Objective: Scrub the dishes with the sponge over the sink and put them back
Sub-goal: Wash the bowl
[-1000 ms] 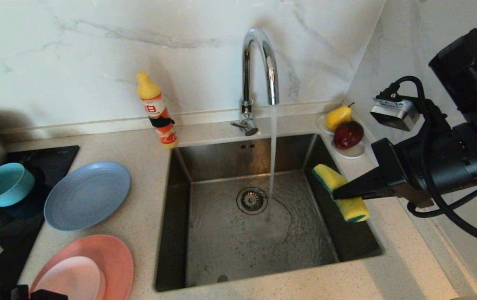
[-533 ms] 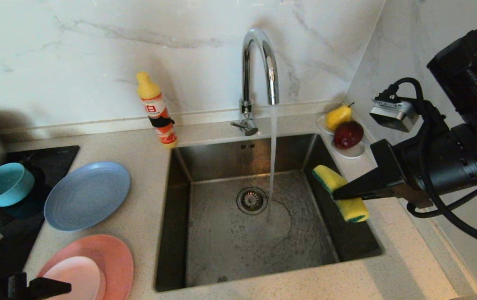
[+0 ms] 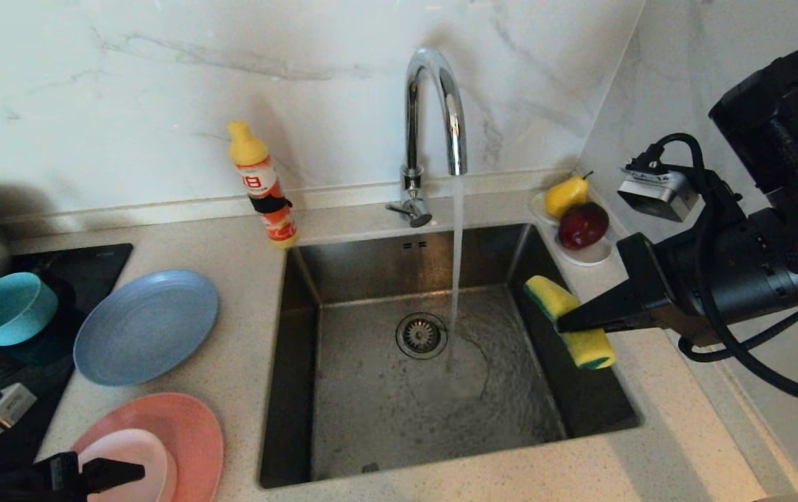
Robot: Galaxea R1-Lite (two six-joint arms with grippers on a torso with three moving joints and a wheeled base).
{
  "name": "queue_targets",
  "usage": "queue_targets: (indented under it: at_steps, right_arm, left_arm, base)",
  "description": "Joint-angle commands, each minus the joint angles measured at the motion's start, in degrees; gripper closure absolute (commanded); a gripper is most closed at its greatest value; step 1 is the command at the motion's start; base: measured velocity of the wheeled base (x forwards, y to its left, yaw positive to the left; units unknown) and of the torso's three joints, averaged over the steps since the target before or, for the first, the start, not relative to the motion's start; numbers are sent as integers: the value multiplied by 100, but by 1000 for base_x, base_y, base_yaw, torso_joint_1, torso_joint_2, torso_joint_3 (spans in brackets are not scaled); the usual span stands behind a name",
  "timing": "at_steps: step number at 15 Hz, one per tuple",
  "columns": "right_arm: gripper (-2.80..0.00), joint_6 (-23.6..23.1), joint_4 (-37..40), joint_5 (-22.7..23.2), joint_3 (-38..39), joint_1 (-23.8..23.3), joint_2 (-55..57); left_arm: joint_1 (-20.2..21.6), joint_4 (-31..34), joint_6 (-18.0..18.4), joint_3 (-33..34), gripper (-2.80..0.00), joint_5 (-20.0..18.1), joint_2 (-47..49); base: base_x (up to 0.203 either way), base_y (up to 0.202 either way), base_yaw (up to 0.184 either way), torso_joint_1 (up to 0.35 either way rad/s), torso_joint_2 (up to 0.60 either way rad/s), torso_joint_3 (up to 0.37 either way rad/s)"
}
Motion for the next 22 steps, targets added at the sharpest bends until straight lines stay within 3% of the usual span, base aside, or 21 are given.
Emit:
queue_targets:
  at_steps: [1, 6, 13, 15, 22]
  right_arm:
    - [0, 20, 21, 15, 11, 0, 18]
    - [0, -51, 21, 24, 11, -18, 28]
    - [0, -51, 21, 24, 11, -16, 46]
    - [0, -51, 12, 33, 2, 0, 95]
    - [0, -42, -53, 37, 41, 0, 93]
  left_arm:
    - [-1, -152, -5, 67, -280, -27, 252]
    - [4, -669, 6, 189, -280, 107, 584]
    - [47, -893, 16, 108, -280, 669, 542]
    - [73, -917, 56, 65, -280, 995, 499]
    - [372, -902, 162, -22, -280, 1027, 653]
  base:
    - [0, 0, 0, 0, 0, 0]
    - [0, 0, 0, 0, 0, 0]
    - [0, 0, 0, 0, 0, 0]
    - [0, 0, 0, 0, 0, 0]
    - [0, 0, 0, 0, 0, 0]
